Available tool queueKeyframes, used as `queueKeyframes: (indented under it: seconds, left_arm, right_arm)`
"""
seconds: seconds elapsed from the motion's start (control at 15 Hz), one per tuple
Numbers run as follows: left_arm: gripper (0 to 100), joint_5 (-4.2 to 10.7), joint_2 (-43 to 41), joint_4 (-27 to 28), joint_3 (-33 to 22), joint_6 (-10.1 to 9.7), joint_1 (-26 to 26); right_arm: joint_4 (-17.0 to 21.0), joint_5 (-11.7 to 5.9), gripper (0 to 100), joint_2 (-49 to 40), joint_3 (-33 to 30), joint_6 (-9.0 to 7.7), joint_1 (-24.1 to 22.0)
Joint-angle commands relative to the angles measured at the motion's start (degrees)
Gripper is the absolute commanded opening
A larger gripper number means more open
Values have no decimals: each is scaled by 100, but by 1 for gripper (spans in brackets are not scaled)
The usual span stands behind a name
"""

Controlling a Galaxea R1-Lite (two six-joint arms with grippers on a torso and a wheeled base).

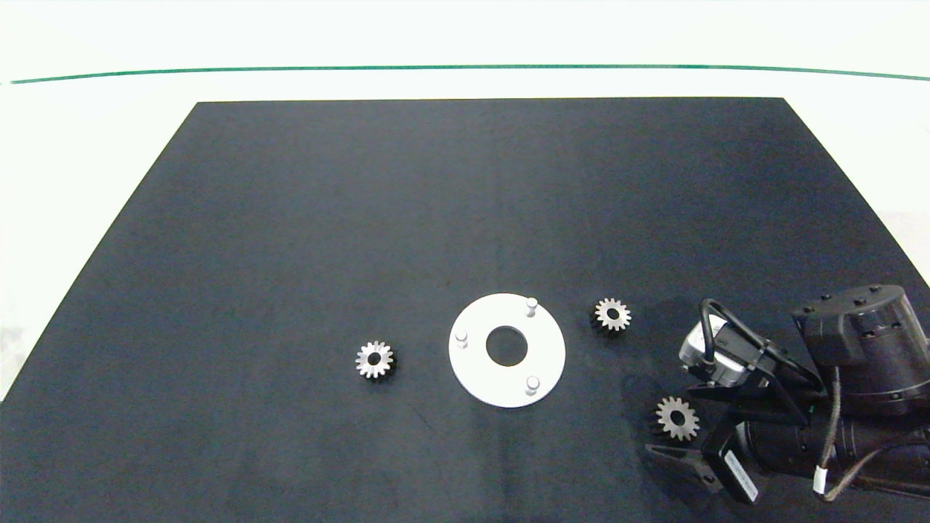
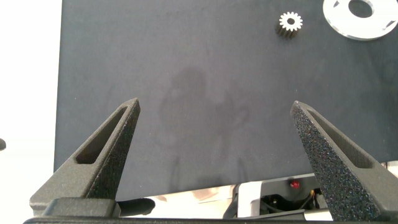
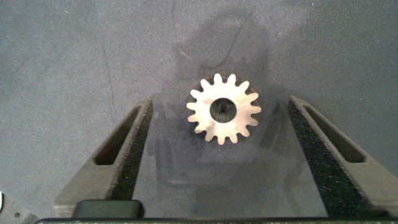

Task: Install three planetary gears onto the carrier pins

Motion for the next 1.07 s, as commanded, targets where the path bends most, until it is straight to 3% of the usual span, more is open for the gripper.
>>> queueKeyframes:
  seconds: [0.07, 1.07]
  left_arm:
    - [100, 0, -4, 22, -8, 2, -11]
    - [100, 0, -4, 22, -8, -16, -11]
  right_arm:
    - [-43, 1, 81, 26, 10, -10, 3]
    - [-228, 18, 51, 202, 10, -28, -5]
